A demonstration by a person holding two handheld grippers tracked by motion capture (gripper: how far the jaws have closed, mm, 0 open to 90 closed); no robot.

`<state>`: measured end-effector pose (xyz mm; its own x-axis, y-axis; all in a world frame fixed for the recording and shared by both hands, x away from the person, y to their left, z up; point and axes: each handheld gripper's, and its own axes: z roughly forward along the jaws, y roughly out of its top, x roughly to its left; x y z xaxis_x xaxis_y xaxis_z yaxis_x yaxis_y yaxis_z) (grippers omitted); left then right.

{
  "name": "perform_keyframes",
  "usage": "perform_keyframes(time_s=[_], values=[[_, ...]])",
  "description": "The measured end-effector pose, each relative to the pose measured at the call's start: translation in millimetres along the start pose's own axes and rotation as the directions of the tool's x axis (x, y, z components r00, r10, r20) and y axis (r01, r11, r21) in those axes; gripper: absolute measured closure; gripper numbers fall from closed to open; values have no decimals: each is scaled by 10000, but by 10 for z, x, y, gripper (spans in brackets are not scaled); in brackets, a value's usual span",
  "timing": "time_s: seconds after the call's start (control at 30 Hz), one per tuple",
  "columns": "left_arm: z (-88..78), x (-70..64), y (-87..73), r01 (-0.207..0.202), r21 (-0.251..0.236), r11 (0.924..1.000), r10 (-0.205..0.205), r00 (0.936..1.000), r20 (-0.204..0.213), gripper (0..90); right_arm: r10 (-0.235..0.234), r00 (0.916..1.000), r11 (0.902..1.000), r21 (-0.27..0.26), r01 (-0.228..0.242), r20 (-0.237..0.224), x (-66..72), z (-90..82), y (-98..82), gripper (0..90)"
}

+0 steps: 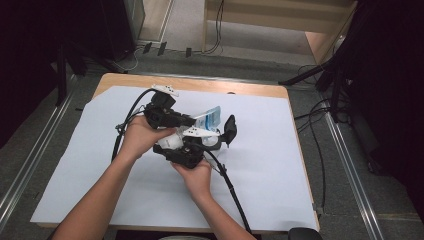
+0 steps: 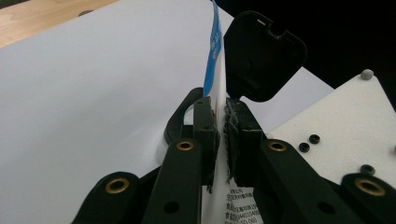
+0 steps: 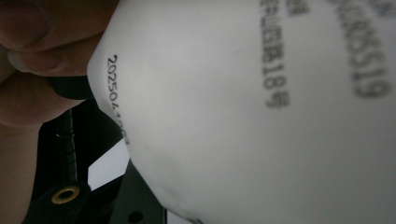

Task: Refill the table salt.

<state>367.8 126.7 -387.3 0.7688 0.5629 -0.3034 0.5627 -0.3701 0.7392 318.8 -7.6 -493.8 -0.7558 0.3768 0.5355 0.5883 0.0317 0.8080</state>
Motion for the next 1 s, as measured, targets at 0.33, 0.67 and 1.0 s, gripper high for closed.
perform_keyframes(time_s=[0.33, 0.67, 1.0], values=[[0, 0, 1, 6, -67, 10000, -6, 10000, -18, 842, 70, 10000, 10000, -55, -70, -19, -12, 4, 4, 650], [-4, 8, 0, 20, -122, 9999, -20, 10000, -21, 842, 38, 10000, 10000, -24, -38, 12, -17, 9, 13, 651], [-9, 14, 0, 23, -97, 10000, -24, 10000, -56, 842, 69, 10000, 10000, -2, -69, -14, -18, 12, 17, 651]])
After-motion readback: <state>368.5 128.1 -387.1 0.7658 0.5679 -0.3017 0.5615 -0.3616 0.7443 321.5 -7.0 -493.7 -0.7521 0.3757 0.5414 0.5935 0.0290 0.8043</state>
